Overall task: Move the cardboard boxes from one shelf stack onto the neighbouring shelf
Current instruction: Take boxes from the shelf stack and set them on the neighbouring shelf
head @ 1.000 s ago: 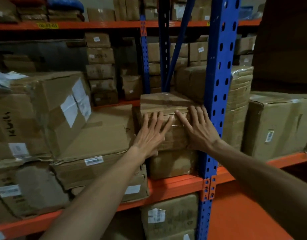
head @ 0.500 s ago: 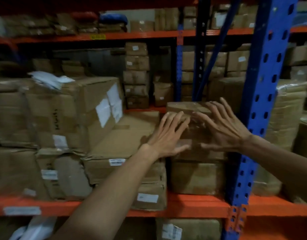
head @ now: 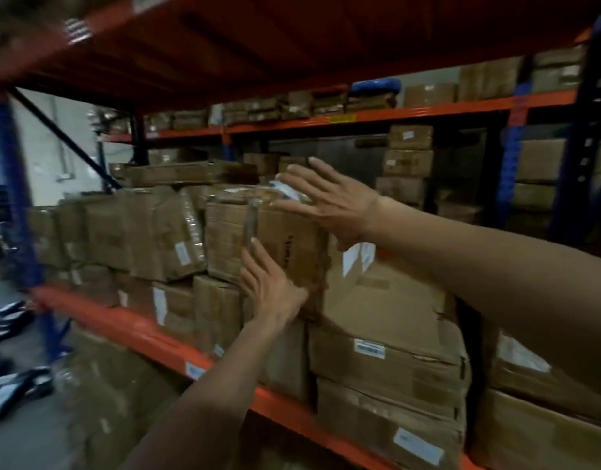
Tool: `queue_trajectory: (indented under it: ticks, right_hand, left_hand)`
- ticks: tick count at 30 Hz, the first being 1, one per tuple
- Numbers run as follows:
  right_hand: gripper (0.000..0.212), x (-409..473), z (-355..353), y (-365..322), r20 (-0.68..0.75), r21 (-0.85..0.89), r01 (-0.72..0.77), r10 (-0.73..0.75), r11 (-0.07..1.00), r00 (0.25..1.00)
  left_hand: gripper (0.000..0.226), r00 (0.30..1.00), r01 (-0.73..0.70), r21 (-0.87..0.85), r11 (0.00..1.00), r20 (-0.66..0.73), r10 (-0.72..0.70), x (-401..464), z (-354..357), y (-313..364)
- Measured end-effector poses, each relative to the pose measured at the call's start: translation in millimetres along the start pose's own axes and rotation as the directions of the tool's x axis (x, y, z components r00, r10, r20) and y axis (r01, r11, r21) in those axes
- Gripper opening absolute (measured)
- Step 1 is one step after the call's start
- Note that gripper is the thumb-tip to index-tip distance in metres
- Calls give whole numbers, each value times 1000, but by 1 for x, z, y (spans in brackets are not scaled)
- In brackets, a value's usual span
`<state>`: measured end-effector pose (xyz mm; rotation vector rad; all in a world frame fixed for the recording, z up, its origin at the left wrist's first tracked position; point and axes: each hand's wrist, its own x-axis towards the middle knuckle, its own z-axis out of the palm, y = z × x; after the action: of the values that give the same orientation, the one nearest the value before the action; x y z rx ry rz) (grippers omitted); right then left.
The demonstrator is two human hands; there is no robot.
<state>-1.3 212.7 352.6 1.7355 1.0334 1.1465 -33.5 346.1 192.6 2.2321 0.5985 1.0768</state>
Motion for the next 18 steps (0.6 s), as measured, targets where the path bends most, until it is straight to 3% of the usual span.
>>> queue_trajectory:
  ticks: [1, 4, 7, 8, 10, 11, 12, 13, 14, 15, 16, 18]
  right_hand:
    - [123, 15, -4, -7, 31, -39, 40, -38, 998, 999]
    - [123, 54, -16, -23, 130, -105, 138, -124, 985, 984]
    - [123, 81, -23, -30, 263, -168, 270, -221, 948, 939]
    - [117, 87, -15, -32, 290, -199, 282, -219, 938, 932]
    - [73, 79, -2, -33, 242, -282, 182, -114, 942, 963]
    - [56, 73, -1, -34, 219, -267, 88, -29, 960, 975]
    - [54, 73, -3, -32, 230, -192, 60, -14, 980, 973]
    - [60, 82, -6, -31, 279, -152, 167, -119, 974, 953]
    - [89, 90, -5, -33, 353, -174, 295, -221, 939, 909]
    - [113, 94, -10, -34, 418, -165, 327, -234, 931, 878]
    - [124, 98, -14, -34, 450, -177, 322, -215, 930, 867]
    - [126, 92, -23, -32, 448, -183, 297, -189, 937, 874]
  left_hand:
    - [133, 997, 49, -28, 998, 68, -47, 5, -1, -8]
    - [170, 943, 200, -52, 978, 280, -177, 16, 1, -20]
    - [177, 920, 229, -119, 966, 350, -175, 22, 11, -23]
    - [176, 930, 213, -136, 968, 333, -157, 23, 16, -25]
    - [173, 957, 162, -163, 973, 269, -114, 21, 23, -29]
    - [171, 969, 134, -176, 975, 232, -91, 20, 26, -31]
    - [170, 978, 103, -183, 978, 198, -66, 19, 28, -32]
    - [169, 984, 73, -182, 981, 172, -41, 18, 28, -32]
    - [169, 988, 44, -179, 983, 152, -16, 18, 27, -32]
    - [169, 990, 18, -172, 985, 142, 7, 19, 25, -34]
    - [169, 989, -10, -157, 988, 146, 33, 19, 23, -36]
    - [171, 979, -81, -116, 990, 177, 100, 20, 17, -40]
